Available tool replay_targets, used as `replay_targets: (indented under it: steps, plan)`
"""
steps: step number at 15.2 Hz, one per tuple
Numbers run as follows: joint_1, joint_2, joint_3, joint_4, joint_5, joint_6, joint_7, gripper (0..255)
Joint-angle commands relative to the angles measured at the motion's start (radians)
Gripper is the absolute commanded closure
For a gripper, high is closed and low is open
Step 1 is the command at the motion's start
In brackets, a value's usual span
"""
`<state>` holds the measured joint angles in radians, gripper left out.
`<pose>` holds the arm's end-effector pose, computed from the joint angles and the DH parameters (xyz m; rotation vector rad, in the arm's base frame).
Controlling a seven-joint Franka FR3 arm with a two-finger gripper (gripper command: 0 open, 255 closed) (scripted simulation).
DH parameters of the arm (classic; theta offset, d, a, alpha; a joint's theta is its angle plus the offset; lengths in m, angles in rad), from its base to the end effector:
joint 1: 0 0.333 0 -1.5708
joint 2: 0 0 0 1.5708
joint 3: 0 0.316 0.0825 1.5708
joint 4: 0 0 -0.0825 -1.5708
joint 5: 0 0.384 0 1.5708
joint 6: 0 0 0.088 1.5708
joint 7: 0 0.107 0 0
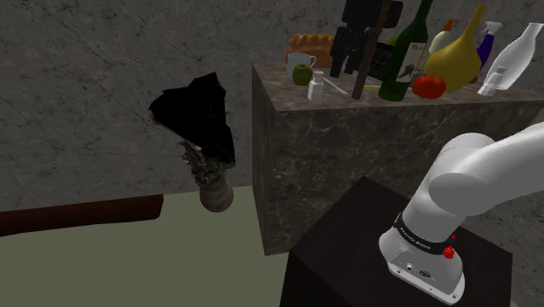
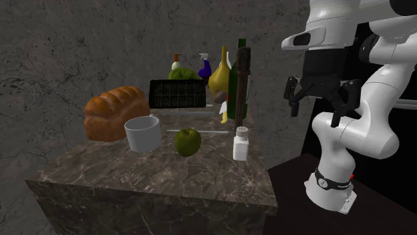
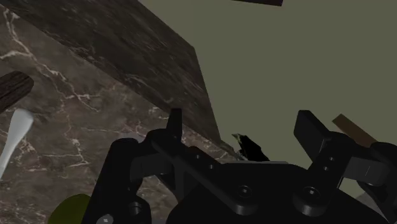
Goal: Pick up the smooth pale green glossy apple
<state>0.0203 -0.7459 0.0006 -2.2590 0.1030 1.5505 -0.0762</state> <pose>0.3164 0.0179 0.6225 -3.0357 -0.1534 -0.0611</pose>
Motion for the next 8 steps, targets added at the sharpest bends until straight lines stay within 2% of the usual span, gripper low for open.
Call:
replay_targets:
  steps: [1, 8]
  plan:
    - [0.000, 0.000, 0.000, 0.000, 0.000, 0.000, 0.000, 0]
    - [-0.007, 0.204, -0.082, 0.098, -0.089, 0.104, -0.178, 0]
